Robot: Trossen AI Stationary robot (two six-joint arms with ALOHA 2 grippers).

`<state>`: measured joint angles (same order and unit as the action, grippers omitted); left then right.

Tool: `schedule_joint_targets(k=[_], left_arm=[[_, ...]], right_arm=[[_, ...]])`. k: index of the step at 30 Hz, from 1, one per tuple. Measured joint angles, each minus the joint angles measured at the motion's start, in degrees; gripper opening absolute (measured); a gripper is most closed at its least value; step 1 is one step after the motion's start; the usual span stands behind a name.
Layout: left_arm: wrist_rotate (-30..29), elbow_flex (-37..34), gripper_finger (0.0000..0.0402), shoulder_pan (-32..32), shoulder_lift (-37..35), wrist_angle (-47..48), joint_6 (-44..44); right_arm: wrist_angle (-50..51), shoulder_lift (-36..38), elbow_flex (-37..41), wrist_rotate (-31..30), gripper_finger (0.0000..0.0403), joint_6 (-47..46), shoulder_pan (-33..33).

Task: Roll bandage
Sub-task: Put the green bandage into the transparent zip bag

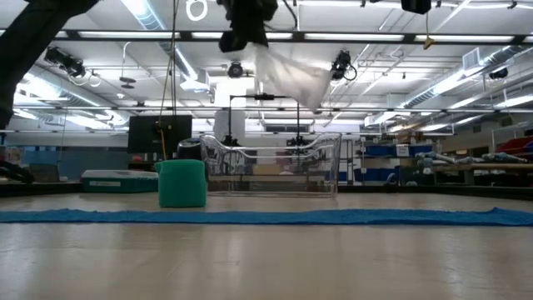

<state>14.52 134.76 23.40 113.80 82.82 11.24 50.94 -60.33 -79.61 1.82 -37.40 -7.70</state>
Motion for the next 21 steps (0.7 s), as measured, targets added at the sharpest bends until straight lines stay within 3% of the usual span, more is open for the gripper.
schedule_joint_targets(k=[6, 13, 17, 21], left_arm=[[-2.53, 0.05, 0.0000, -4.09, -4.89, -6.90, 1.63], [-20.44, 0.11, 0.0000, -15.20, -10.38, -11.58, 2.50], [-32.57, 0.13, 0.0000, -21.17, -11.99, -11.85, 3.62], [-39.28, 0.12, 0.0000, -24.95, -11.95, -12.44, 4.40]], right_arm=[[1.85, 0.24, 0.00, 2.74, 0.0176, 2.83, -2.05], [1.60, 3.35, 0.00, 3.02, 0.0174, 2.54, -2.06], [1.39, 5.14, 0.00, 6.71, 0.0174, 2.05, -2.06], [-1.26, 5.22, 0.00, 8.58, 0.0174, 2.15, -2.05]])
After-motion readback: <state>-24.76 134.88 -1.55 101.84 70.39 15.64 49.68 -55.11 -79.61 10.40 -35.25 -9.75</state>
